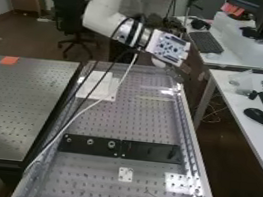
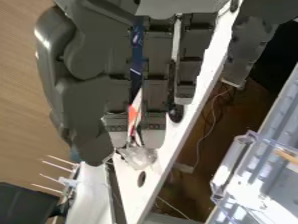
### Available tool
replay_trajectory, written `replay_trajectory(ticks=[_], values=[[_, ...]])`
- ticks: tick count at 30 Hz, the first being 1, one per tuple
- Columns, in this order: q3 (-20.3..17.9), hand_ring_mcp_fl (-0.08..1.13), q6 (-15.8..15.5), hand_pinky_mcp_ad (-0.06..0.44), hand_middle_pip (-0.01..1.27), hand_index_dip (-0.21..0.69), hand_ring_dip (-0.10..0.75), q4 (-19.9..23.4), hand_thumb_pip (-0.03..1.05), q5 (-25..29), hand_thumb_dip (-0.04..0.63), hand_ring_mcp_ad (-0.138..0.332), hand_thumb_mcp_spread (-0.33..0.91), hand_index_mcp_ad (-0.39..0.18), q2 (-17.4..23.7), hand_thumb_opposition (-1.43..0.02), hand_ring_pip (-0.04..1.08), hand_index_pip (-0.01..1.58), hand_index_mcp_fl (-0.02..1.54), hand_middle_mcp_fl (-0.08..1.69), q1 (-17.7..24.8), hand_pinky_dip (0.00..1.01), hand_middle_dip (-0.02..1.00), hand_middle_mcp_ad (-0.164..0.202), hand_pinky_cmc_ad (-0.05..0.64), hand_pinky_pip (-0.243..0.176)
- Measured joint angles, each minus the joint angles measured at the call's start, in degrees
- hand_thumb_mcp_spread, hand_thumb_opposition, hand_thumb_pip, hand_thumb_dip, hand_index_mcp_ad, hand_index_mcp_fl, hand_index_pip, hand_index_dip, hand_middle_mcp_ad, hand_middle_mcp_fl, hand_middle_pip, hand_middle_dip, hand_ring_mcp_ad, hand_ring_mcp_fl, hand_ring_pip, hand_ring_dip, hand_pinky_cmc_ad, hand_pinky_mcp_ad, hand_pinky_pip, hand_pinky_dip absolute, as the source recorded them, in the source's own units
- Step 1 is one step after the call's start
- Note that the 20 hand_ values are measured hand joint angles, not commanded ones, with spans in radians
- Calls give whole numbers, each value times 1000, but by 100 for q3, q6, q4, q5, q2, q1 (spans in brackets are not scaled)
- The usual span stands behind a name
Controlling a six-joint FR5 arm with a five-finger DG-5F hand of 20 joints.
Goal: Grab the chopstick and place it in the clear container
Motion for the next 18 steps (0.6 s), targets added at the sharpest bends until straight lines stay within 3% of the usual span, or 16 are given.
replay_trajectory(ticks=[2,10,13,18], values=[[-72,374,-33,344,140,635,492,123,340,21,354,52,604,-227,90,-880,105,52,1014,988,-12,197,801,-37,424,19],[-876,276,-442,346,101,646,487,1121,248,200,325,52,520,-225,740,-840,106,23,766,658,-124,201,787,-33,449,0],[-1134,246,-890,346,96,648,471,1408,208,231,258,72,454,-225,968,-806,103,17,721,538,-203,243,712,-2,459,3],[-1537,96,-2214,379,93,623,412,1725,194,60,180,101,380,-223,1462,-740,101,23,613,330,-413,260,552,12,492,3]])
